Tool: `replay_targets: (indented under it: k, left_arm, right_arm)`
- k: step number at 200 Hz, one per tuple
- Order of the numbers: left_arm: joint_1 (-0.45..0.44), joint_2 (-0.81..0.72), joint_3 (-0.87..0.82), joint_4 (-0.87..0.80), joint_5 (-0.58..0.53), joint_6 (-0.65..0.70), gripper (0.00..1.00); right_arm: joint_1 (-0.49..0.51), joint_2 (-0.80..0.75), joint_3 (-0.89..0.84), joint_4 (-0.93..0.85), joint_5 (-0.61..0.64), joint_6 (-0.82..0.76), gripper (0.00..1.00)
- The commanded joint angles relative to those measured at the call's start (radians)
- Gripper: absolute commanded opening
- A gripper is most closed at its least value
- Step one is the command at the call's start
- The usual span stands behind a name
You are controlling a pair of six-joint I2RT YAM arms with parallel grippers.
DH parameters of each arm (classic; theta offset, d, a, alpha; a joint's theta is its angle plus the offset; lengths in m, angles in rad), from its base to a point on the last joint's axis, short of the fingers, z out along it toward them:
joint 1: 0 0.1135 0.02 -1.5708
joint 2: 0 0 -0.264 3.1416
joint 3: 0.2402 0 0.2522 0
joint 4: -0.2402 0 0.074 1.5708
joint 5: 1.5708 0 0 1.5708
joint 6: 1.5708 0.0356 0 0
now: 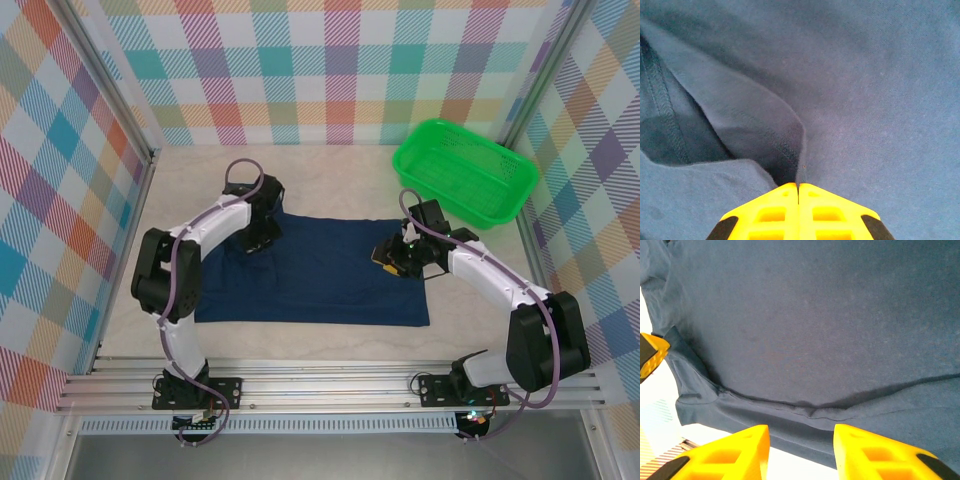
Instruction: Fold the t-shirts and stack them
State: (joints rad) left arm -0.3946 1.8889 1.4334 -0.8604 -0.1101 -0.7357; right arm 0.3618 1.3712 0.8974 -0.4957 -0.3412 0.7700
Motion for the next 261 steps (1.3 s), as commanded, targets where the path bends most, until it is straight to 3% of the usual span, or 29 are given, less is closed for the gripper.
replay_targets:
  k: [1,95,118,133,155,195,214,261]
  left_arm:
    - [-0.027,0.027,0.057,-0.057,-0.041,0.079,0.0]
    - [-0.106,0.139,0.146,-0.054,-0.083,0.204,0.0]
    - [-0.105,0.125,0.169,-0.066,-0.121,0.227,0.45]
    - [-0.097,0.057,0.158,-0.047,-0.146,0.238,0.54]
    - [-0.002,-0.024,0.103,-0.035,-0.116,0.232,0.54]
    - [0.233,-0.032,0.018,0.059,0.067,0.349,0.45]
    - [0.277,-0.001,0.03,0.109,0.08,0.458,0.39]
    - [0.315,0.092,0.079,0.101,0.136,0.602,0.38]
  right_arm:
    - [0.006,-0.02,0.013,-0.026,0.007,0.004,0.39]
    - [0.006,-0.017,0.003,-0.037,0.001,0.002,0.38]
    - [0.006,-0.006,0.006,-0.035,-0.012,-0.003,0.39]
    - [0.009,-0.011,0.011,-0.021,-0.027,-0.018,0.39]
    - [0.031,-0.032,0.019,0.037,-0.073,-0.051,0.42]
    - [0.078,0.022,0.054,0.077,-0.107,-0.058,0.42]
    - [0.083,0.035,0.059,0.097,-0.111,-0.046,0.42]
    - [0.086,0.042,0.073,0.086,-0.11,-0.051,0.42]
